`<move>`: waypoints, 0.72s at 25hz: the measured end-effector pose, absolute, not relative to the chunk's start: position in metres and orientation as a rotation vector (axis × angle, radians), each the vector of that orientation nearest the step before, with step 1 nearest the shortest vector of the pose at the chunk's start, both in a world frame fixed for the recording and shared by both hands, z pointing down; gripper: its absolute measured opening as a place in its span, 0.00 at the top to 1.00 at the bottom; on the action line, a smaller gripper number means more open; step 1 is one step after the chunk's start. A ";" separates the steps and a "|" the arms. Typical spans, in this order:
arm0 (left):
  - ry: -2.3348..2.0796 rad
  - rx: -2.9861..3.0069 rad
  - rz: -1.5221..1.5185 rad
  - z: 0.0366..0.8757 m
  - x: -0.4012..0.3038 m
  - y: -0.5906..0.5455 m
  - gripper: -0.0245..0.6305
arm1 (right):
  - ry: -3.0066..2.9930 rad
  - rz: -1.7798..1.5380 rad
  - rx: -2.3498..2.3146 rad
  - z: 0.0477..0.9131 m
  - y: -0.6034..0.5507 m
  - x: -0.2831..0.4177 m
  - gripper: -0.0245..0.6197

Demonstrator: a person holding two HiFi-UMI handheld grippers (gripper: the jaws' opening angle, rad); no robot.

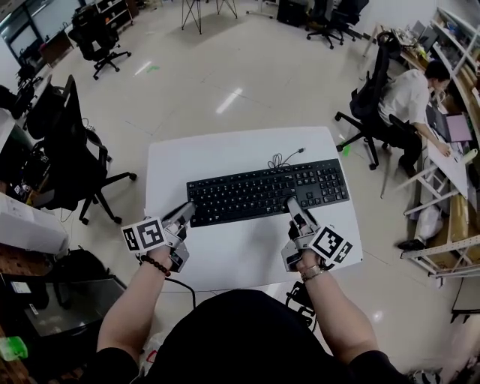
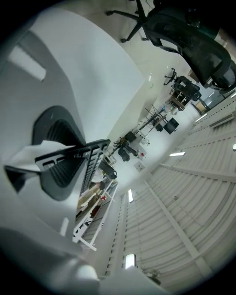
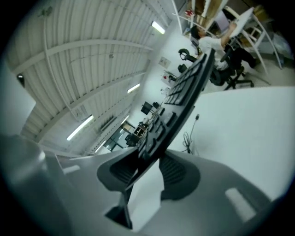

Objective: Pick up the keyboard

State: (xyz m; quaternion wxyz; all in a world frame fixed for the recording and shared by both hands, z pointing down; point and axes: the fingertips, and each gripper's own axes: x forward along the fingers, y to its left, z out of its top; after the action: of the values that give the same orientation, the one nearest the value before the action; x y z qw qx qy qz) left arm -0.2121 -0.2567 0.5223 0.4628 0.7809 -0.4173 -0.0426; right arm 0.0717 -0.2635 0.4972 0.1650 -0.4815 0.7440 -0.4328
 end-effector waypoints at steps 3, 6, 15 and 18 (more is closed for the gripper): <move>-1.006 1.957 -0.167 0.512 -0.213 -0.258 0.83 | 2.190 -1.132 -1.391 0.468 -0.258 0.068 0.75; -0.985 1.986 -0.221 0.504 -0.213 -0.258 0.83 | 2.244 -1.042 -1.416 0.447 -0.255 0.065 0.75; -0.957 2.030 -0.292 0.490 -0.214 -0.254 0.83 | 2.308 -0.896 -1.444 0.416 -0.242 0.060 0.75; -0.956 2.039 -0.298 0.486 -0.215 -0.254 0.83 | 2.319 -0.875 -1.446 0.411 -0.240 0.059 0.75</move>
State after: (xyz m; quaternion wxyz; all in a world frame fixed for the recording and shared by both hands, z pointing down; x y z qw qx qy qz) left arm -0.2146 -0.2537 0.4865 0.4216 0.8139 -0.3815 -0.1189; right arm 0.0591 -0.2400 0.4114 0.1357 -0.4992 0.8007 -0.3020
